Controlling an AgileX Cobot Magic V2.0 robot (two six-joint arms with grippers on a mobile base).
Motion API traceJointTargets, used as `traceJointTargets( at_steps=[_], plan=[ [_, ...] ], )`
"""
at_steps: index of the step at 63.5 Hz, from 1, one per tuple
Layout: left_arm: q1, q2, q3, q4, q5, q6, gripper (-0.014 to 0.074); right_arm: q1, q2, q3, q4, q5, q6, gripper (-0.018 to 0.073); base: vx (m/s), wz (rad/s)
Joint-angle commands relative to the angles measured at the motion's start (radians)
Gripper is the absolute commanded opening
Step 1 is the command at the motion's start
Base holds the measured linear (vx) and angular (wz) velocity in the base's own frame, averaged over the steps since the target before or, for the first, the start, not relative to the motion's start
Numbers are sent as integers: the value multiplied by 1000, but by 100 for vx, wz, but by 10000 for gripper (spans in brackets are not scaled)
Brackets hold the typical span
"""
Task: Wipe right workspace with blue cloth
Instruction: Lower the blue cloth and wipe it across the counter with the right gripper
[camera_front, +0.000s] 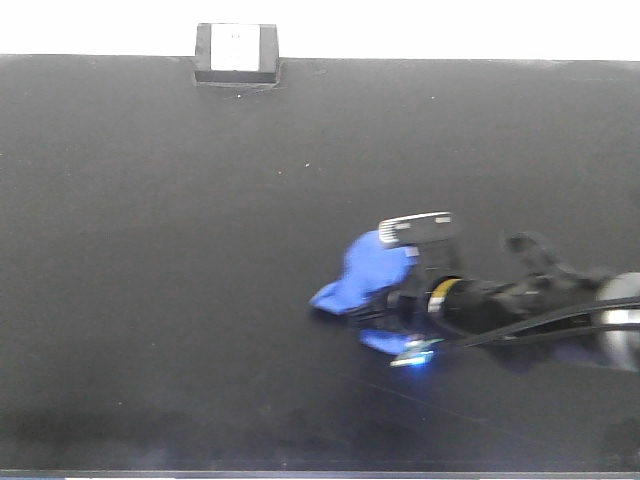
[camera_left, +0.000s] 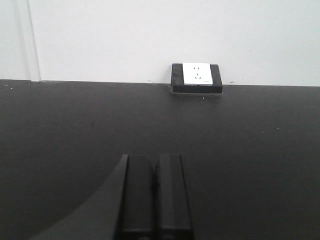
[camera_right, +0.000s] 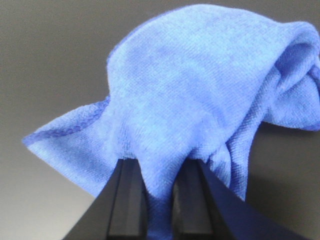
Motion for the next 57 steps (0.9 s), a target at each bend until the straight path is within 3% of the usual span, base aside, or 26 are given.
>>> traceJointTargets(
  at_steps=[1,12,27,34,39,45,53,57],
  plan=[
    [-4,-15,30,1,-80,-8,-6,-45,-24,-16,9,17,-33,11,0,0],
    [-4,-15,30,1,-80,-8,-6,-328,-39,-16,2,157,-196,13,0,0],
    [-4,-15,30,1,-80,-8,-6,-798,-102,-16,2,156,-369,13,0,0],
    [-4,-15,30,1,-80,-8,-6,-929,-112,-16,66,181,-377,13,0,0],
    [-4,-15,30,1,-80,-8,-6,-927,-110,-16,110,200,-389,13,0,0],
    [-4,-15,30,1,-80,-8,-6,-840,-110,-16,113,201,-408,13,0,0],
    [-4,-15,30,1,-80,-8,-6,-642,-108,-16,129,189,-389,13,0,0],
    [-4,-15,30,1,-80,-8,-6,-502,-105,-16,164,168,-372,13,0,0]
  ],
)
